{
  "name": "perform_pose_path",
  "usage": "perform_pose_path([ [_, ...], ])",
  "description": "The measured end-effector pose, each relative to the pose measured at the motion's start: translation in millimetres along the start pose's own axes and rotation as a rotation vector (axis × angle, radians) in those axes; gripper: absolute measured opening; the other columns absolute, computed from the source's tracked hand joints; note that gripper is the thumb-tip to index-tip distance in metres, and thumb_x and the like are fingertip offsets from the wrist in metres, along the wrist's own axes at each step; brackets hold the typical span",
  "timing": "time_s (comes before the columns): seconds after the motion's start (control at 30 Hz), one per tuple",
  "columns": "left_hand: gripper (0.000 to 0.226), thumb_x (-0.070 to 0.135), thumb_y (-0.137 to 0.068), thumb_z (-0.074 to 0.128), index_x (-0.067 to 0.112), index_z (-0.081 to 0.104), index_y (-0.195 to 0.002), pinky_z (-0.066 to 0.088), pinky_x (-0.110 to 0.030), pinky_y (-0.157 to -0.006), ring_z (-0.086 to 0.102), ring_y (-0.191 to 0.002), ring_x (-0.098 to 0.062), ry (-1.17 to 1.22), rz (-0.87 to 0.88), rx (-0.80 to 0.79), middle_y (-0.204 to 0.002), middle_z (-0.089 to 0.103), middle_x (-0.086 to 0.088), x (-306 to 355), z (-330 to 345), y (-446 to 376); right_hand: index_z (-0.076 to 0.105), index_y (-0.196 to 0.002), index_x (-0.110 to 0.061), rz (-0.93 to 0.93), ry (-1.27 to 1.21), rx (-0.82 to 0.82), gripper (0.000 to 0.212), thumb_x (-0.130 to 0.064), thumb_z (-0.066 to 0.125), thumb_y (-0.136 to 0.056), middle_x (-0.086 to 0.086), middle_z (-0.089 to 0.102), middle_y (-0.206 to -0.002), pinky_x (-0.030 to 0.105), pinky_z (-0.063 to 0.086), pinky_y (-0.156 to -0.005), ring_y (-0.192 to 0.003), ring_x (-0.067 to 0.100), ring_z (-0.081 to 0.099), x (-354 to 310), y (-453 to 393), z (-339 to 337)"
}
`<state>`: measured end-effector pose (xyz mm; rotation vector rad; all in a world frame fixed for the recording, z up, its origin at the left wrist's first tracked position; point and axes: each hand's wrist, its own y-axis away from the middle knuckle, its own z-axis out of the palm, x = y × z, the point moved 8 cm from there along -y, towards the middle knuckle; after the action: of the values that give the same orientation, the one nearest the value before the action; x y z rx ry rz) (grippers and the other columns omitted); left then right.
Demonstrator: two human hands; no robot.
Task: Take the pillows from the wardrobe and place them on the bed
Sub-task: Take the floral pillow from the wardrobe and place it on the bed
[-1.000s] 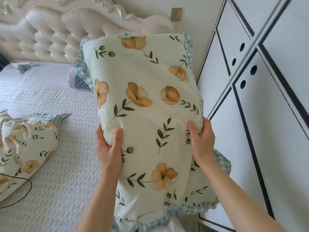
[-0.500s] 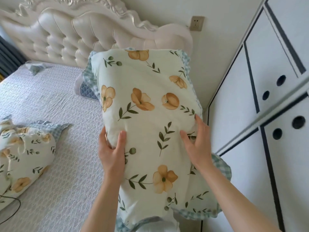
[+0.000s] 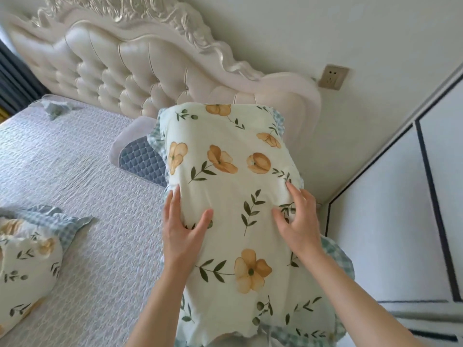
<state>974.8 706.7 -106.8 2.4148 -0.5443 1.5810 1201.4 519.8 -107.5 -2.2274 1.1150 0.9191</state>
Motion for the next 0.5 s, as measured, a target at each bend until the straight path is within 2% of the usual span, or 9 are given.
perform_pose_path([
  [0.13, 0.088, 0.065, -0.073, 0.067, 0.053, 0.022, -0.147, 0.032, -0.032, -0.102, 0.034, -0.139, -0.009, 0.006, -0.064, 0.053, -0.156, 0.032, 0.016, -18.1, 7.7, -49.4, 0.031, -0.14, -0.045, -0.055, 0.005, -0.049, 0.066, -0.038, 0.064, -0.083, -0.003, 0.033, -0.142, 0.026, 0.035, -0.09, -0.12, 0.009, 0.041, -8.7, -55.5, 32.4],
  [0.3, 0.087, 0.065, -0.073, 0.067, 0.05, 0.025, -0.147, 0.034, -0.032, -0.1, 0.039, -0.132, -0.008, 0.015, -0.167, 0.124, -0.153, 0.035, 0.014, -41.6, 18.5, -99.7, 0.035, -0.141, -0.038, -0.126, 0.024, -0.132, 0.065, -0.037, 0.064, -0.083, -0.004, 0.036, -0.138, 0.019, 0.032, -0.09, -0.112, -0.006, 0.031, -17.8, -127.2, 75.6],
  [0.4, 0.087, 0.066, -0.073, 0.067, 0.045, 0.029, -0.148, 0.038, -0.033, -0.097, 0.044, -0.129, -0.01, 0.022, -0.223, 0.183, -0.148, 0.041, 0.013, -55.1, 22.1, -129.1, 0.037, -0.141, -0.036, -0.182, 0.042, -0.205, 0.063, -0.035, 0.065, -0.084, -0.005, 0.039, -0.134, 0.009, 0.029, -0.084, -0.11, -0.007, 0.031, -26.6, -169.4, 106.2],
  [0.5, 0.087, 0.068, -0.071, 0.066, 0.045, 0.031, -0.147, 0.039, -0.032, -0.095, 0.047, -0.123, -0.01, 0.026, -0.288, 0.246, -0.144, 0.046, 0.014, -68.4, 29.2, -163.1, 0.037, -0.141, -0.034, -0.235, 0.073, -0.281, 0.063, -0.035, 0.065, -0.084, -0.004, 0.04, -0.134, 0.009, 0.028, -0.085, -0.107, -0.005, 0.032, -34.1, -216.8, 139.3],
])
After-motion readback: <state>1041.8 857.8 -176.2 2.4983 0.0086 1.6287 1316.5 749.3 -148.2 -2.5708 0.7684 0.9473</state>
